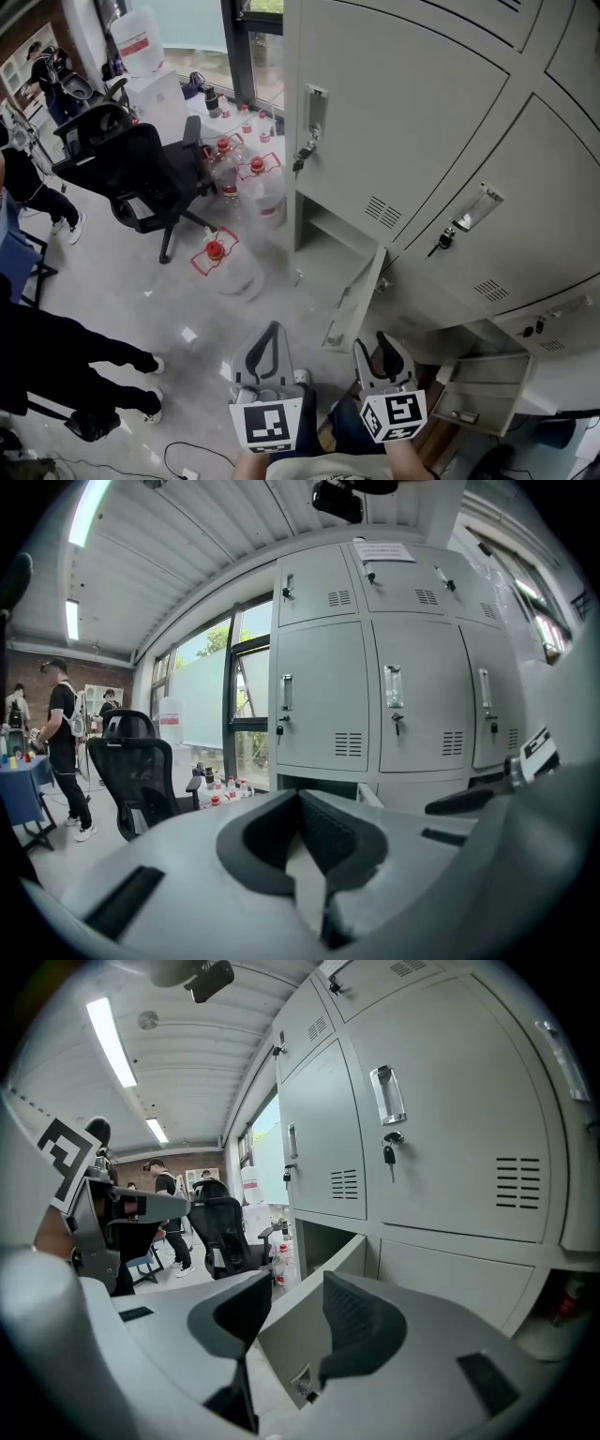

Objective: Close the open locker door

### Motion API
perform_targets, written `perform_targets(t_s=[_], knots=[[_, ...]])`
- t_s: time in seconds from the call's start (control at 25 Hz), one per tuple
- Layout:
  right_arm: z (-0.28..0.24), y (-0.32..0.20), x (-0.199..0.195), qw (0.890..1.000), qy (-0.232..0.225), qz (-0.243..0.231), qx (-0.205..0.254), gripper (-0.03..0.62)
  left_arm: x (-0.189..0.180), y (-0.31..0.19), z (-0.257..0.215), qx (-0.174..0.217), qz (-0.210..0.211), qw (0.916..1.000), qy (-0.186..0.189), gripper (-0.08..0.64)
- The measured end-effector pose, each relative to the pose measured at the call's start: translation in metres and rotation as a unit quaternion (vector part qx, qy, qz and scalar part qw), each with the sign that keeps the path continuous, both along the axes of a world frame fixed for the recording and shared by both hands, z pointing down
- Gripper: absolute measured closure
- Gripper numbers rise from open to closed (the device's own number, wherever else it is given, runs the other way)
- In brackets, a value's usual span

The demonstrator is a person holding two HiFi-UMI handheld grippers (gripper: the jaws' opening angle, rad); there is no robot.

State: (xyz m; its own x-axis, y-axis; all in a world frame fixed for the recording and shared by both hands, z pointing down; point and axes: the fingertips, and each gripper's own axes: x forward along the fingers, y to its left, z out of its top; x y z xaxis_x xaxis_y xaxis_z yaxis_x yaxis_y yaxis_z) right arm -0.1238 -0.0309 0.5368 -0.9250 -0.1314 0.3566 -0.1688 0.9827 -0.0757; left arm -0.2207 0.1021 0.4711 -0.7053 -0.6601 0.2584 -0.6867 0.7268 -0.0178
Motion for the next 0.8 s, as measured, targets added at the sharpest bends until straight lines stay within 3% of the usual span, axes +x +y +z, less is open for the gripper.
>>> perform_targets(t_s=[0.8], knots=[[0.034,0.028,-0.005,0.998,0.038,-0.041,-0.025,0.428,0.003,0.015,0.016,-0.004,-0.014,0.9997,0.021,0.560]])
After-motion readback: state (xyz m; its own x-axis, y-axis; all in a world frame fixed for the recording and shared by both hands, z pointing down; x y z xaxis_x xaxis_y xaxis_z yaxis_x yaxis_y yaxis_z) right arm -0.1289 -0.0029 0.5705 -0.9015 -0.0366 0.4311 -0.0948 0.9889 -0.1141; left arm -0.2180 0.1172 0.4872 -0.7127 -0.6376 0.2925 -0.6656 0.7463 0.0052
